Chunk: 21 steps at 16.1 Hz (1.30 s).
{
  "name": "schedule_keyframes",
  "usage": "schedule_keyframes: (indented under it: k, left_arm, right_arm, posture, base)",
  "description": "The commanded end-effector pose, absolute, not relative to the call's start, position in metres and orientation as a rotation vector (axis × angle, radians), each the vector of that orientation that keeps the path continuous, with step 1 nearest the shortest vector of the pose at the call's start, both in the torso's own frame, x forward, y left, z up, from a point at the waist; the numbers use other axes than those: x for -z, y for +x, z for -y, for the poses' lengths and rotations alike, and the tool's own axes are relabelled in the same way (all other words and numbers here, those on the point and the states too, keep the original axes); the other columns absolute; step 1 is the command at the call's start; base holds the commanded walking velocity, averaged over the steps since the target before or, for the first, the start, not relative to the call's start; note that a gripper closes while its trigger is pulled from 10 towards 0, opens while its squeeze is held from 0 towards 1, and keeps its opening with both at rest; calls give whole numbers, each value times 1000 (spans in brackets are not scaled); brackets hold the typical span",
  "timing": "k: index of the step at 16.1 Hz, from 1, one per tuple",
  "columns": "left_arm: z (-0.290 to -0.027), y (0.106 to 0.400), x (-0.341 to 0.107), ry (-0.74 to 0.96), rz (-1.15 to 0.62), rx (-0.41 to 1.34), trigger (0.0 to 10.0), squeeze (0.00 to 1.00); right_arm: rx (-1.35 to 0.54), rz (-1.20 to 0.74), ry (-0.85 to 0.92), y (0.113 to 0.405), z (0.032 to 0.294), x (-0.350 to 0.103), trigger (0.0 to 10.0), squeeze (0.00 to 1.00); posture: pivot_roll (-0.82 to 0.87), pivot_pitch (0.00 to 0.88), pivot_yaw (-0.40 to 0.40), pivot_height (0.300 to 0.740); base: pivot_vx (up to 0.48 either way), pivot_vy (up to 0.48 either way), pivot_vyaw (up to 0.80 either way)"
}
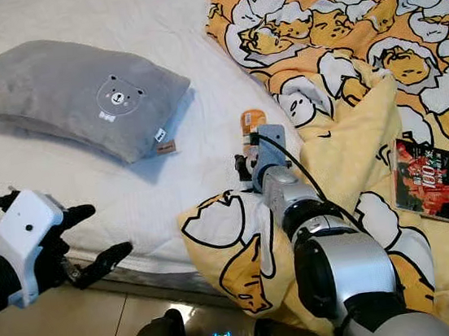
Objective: Clean up the room
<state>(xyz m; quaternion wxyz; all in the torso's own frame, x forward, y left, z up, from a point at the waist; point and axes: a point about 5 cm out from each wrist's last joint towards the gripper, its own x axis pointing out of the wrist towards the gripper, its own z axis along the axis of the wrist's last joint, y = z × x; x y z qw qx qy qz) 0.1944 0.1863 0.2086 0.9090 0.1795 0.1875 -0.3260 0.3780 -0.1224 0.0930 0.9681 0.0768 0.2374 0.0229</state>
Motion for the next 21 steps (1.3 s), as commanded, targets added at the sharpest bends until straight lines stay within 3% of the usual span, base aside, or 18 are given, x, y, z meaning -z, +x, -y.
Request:
schedule_keyframes:
  k: [1,9,13,15,21]
  left_arm:
    - [-187,191,-210,369,-388,667,10000,0]
    - [-187,188,-207,336,-413,639,10000,0]
    - [-180,192,-193,270,-421,623,10000,0]
    - [-177,195,-178,223,-423,586,10000,0]
    - [-187,212,-151,218,-431,484,10000,0]
  right_arm:
    - [-29,-496,169,376,126,-88,0,0]
    - [-3,-519,207,372,131,-82,0,0]
    - [-16,-493,261,375,128,-87,0,0]
    - [-57,-439,334,378,126,-93,0,0]
    - [-151,-346,439,374,129,-95,0,0]
  posture:
    - [373,266,-22,740]
    - [364,205,-27,740]
    - [342,127,-51,740]
    - [315,4,-75,740]
    - [231,0,-64,740]
  base:
    - [0,0,0]
    - [0,0,0]
    - [0,0,0]
    - [0,0,0]
    - [0,0,0]
